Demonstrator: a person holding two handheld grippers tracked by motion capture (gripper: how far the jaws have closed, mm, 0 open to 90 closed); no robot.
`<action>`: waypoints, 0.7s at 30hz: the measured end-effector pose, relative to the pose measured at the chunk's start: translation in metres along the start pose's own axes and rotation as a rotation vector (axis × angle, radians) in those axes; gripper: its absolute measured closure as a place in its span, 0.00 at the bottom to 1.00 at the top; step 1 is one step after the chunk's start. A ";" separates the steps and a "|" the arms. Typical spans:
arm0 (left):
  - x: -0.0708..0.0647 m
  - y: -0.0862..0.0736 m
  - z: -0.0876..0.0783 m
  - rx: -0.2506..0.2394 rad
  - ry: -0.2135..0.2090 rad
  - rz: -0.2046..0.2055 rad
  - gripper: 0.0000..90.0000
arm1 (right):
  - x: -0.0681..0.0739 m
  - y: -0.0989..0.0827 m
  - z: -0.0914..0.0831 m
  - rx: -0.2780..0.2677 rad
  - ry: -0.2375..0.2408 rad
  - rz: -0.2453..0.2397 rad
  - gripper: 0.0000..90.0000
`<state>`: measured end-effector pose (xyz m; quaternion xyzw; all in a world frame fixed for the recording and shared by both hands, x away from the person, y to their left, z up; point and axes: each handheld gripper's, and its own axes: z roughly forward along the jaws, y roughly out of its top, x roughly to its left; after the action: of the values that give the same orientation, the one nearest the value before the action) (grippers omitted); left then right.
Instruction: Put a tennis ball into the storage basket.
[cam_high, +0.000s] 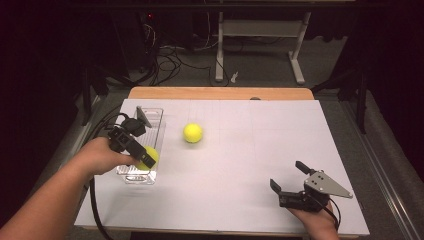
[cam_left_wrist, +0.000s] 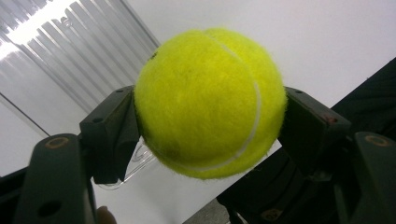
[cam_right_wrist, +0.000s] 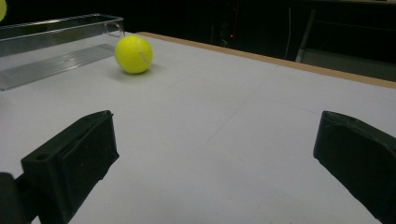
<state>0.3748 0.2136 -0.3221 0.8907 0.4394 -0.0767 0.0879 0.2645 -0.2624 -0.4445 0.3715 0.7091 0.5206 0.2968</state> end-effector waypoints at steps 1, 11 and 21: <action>0.001 -0.001 0.000 0.003 -0.001 -0.001 0.30 | 0.000 0.000 0.000 0.000 0.000 0.001 0.00; 0.010 -0.008 -0.001 0.004 0.008 -0.025 0.30 | 0.000 0.000 0.000 0.001 0.000 -0.001 0.00; 0.023 -0.015 -0.004 0.006 0.024 -0.061 0.30 | 0.000 0.000 0.000 0.001 0.000 0.001 0.00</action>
<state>0.3770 0.2413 -0.3249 0.8779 0.4673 -0.0699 0.0772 0.2646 -0.2625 -0.4449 0.3721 0.7090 0.5205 0.2966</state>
